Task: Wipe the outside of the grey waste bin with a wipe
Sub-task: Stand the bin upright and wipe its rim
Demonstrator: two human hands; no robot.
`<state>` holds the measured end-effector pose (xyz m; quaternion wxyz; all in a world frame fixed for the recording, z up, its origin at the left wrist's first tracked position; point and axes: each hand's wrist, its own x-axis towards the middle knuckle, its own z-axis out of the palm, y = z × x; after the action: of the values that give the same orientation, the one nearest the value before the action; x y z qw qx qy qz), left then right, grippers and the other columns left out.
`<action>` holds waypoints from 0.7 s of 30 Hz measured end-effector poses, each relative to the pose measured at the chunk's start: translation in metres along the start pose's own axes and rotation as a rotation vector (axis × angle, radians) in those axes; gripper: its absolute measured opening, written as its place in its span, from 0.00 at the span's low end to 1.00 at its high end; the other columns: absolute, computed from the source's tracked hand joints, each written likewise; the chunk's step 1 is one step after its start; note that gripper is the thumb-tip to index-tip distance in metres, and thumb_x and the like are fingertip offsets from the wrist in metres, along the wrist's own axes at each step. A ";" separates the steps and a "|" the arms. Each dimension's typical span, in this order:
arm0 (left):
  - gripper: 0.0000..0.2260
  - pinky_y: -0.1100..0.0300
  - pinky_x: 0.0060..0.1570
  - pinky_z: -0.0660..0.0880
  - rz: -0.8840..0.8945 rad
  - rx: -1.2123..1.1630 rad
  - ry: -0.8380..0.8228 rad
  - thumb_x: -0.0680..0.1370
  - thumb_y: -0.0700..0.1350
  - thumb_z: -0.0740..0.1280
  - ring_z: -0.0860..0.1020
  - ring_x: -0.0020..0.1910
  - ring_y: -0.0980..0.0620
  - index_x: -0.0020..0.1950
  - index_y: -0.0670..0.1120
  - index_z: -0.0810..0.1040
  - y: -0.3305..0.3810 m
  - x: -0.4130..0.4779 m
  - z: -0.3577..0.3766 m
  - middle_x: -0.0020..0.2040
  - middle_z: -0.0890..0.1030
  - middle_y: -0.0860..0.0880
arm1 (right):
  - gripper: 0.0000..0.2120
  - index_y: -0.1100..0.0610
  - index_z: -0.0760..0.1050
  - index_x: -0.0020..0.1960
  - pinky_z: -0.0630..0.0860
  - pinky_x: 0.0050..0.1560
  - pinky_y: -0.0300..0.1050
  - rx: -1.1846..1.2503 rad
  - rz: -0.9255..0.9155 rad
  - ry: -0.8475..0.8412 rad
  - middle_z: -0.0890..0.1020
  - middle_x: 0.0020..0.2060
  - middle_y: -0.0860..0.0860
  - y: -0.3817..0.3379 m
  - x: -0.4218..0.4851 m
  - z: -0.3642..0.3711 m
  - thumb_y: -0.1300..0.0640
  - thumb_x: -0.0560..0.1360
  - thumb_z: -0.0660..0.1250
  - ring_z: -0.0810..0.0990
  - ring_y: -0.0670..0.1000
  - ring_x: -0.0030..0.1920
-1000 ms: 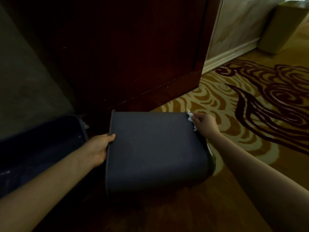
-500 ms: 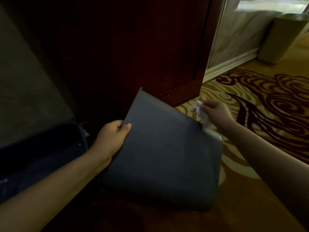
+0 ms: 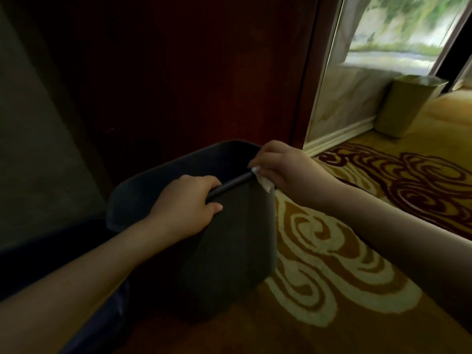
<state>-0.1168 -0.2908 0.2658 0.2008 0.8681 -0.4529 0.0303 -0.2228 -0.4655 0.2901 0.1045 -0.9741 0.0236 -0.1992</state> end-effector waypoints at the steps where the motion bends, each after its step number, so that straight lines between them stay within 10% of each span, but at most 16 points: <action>1: 0.12 0.68 0.34 0.67 0.017 0.035 0.022 0.74 0.49 0.67 0.72 0.37 0.63 0.57 0.55 0.75 -0.001 0.000 0.002 0.40 0.76 0.59 | 0.12 0.53 0.74 0.59 0.65 0.47 0.30 0.010 0.000 -0.006 0.73 0.56 0.49 0.001 -0.001 0.001 0.57 0.78 0.58 0.70 0.42 0.50; 11: 0.09 0.63 0.36 0.70 0.206 0.207 0.011 0.77 0.49 0.62 0.78 0.38 0.57 0.56 0.52 0.74 -0.022 -0.015 0.057 0.41 0.81 0.53 | 0.11 0.53 0.75 0.57 0.65 0.48 0.34 -0.027 0.041 -0.241 0.72 0.50 0.45 0.008 -0.027 0.039 0.55 0.78 0.58 0.70 0.42 0.50; 21: 0.08 0.60 0.41 0.73 0.107 0.110 -0.082 0.76 0.46 0.63 0.78 0.43 0.54 0.54 0.52 0.76 -0.012 -0.007 0.054 0.43 0.80 0.53 | 0.09 0.50 0.77 0.55 0.66 0.35 0.30 0.172 0.175 -0.136 0.76 0.40 0.39 0.004 -0.002 0.031 0.53 0.77 0.61 0.74 0.34 0.40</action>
<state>-0.1185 -0.3002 0.2106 0.1323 0.8529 -0.5041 0.0301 -0.2127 -0.4633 0.2608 0.2060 -0.9670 0.0842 -0.1241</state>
